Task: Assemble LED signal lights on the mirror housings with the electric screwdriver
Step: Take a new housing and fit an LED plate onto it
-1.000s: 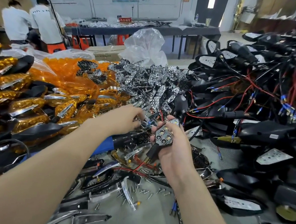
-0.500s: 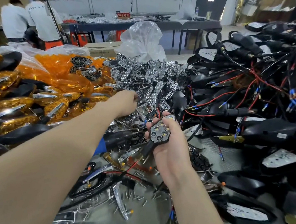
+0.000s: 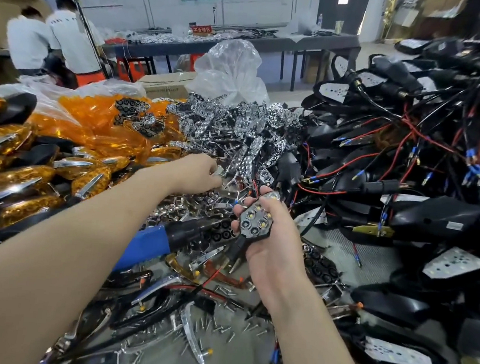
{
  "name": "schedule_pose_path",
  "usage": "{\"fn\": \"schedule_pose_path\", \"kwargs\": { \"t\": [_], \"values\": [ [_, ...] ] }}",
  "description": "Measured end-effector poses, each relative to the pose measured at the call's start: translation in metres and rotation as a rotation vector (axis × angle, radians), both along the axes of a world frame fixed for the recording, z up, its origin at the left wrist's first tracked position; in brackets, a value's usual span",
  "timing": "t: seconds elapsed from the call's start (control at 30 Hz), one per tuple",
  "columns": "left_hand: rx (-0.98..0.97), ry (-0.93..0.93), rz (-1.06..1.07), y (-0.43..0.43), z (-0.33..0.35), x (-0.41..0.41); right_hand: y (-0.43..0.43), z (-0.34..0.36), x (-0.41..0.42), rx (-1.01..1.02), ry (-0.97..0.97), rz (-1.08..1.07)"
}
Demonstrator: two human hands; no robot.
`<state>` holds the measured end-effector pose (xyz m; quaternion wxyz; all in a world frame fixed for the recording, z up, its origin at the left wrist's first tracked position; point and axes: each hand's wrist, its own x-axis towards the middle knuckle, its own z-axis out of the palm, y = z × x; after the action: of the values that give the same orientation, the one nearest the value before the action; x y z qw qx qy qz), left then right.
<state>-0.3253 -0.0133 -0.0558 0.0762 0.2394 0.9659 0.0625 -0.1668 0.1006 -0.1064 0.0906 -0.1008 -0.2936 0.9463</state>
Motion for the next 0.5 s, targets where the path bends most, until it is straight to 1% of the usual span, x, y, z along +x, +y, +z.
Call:
{"fn": "schedule_pose_path", "kwargs": {
  "t": [0.07,0.2,0.3,0.5],
  "values": [
    [0.092,-0.017,0.004,-0.011,0.009,0.010,0.000,0.001,0.001,0.010,0.001,-0.003],
    [0.244,0.044,0.009,-0.032,0.017,0.030,-0.001,0.003,0.001,0.024,-0.008,0.002],
    [0.308,0.090,0.013,-0.044,0.013,0.042,-0.003,0.005,0.002,0.046,-0.005,0.007],
    [0.396,0.126,0.090,-0.058,0.003,0.053,-0.007,0.005,0.004,0.078,0.023,0.032]
  ]
}}
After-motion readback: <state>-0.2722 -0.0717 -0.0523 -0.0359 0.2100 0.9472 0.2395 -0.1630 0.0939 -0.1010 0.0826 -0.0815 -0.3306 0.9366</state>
